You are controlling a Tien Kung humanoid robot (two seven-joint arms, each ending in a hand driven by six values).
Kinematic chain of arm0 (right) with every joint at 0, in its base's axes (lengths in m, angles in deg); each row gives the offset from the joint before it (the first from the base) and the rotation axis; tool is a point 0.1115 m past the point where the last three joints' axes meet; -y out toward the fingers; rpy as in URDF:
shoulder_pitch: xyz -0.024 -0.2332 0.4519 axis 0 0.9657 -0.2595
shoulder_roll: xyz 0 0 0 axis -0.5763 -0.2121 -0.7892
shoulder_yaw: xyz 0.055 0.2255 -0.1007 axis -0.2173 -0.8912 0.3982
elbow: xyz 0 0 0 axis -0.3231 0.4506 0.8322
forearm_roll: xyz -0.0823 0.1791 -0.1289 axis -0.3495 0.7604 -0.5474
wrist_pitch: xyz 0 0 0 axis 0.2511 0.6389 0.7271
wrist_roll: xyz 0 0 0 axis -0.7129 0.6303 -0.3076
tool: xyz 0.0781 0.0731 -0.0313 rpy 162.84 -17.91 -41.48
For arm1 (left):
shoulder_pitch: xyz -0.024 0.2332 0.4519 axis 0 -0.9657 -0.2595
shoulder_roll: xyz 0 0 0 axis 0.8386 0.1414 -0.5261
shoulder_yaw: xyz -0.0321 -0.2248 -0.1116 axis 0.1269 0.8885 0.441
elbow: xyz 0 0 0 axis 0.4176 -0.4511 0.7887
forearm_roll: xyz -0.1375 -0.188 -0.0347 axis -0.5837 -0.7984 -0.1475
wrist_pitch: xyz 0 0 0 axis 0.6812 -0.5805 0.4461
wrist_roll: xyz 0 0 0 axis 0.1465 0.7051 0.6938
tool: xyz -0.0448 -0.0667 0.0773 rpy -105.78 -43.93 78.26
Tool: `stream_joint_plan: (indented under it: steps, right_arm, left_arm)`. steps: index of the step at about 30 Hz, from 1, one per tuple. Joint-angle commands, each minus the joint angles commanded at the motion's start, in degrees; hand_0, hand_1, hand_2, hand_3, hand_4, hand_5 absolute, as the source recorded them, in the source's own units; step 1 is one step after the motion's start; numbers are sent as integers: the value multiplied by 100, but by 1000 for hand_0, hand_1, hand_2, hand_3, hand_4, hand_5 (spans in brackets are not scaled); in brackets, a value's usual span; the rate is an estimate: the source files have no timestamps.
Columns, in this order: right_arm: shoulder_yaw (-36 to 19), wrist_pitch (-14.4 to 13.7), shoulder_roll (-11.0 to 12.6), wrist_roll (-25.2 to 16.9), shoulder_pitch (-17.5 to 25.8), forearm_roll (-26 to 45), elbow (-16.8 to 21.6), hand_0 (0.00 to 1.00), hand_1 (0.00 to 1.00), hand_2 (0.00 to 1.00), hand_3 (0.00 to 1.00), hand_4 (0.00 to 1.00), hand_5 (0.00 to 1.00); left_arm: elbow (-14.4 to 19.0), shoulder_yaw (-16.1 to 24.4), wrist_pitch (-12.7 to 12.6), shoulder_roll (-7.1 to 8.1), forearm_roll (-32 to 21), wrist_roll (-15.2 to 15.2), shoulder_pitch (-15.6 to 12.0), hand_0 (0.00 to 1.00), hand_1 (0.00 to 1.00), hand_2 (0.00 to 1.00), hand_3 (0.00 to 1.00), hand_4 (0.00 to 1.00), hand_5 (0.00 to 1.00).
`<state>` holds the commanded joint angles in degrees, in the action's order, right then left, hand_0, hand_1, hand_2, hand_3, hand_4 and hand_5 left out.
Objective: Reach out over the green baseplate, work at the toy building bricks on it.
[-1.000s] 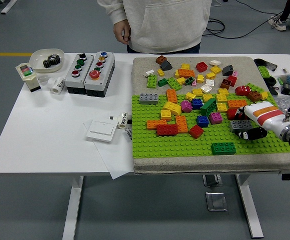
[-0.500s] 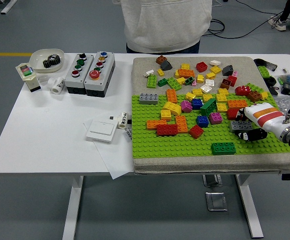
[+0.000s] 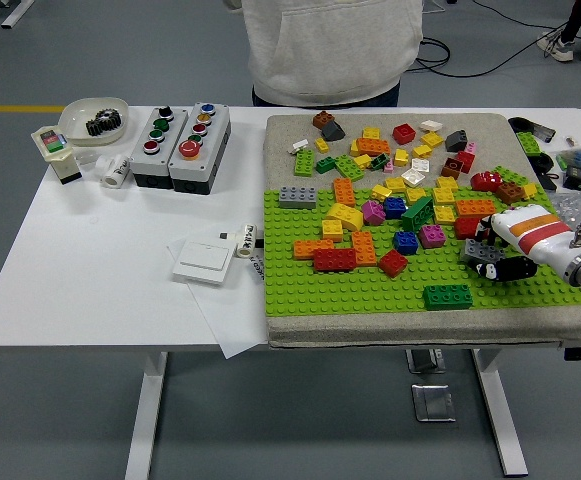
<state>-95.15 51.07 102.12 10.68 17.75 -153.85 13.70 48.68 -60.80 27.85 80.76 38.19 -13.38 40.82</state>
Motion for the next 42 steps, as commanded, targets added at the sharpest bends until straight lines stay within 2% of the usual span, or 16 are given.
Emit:
stream_joint_plan:
  steps: [15,19,24,29,33,37,42]
  right_arm:
    - [-48,-4,142,-1,72,49,283,407,407,463,481,678,447]
    - [-70,-2,201,11,154,-1,497,406,407,464,482,669,448]
    - [-30,12,410,77,270,-93,1019,406,407,464,482,669,448]
    - [48,56,657,166,400,-286,1751,406,407,465,484,670,444]
    - [110,99,838,214,490,-434,2133,399,407,465,484,671,444]
    - [222,129,959,246,516,-583,2385,396,408,465,486,672,441]
    - [342,155,985,280,524,-693,2513,396,408,465,486,672,441]
  left_arm:
    - [-6,-52,6,1,-104,-42,16,605,696,661,551,562,622]
    - [-5,-58,9,2,-98,-39,15,606,695,661,550,563,624]
    - [-10,-61,12,2,-111,-46,11,606,695,661,550,563,624]
    - [-14,-65,19,5,-110,-52,6,606,695,660,550,562,622]
    - [-15,-89,21,8,-157,-74,10,606,695,660,550,563,622]
    - [-18,-94,25,9,-165,-77,13,606,695,661,550,563,623]
    - [-17,-93,26,9,-165,-75,11,606,695,661,550,563,623]
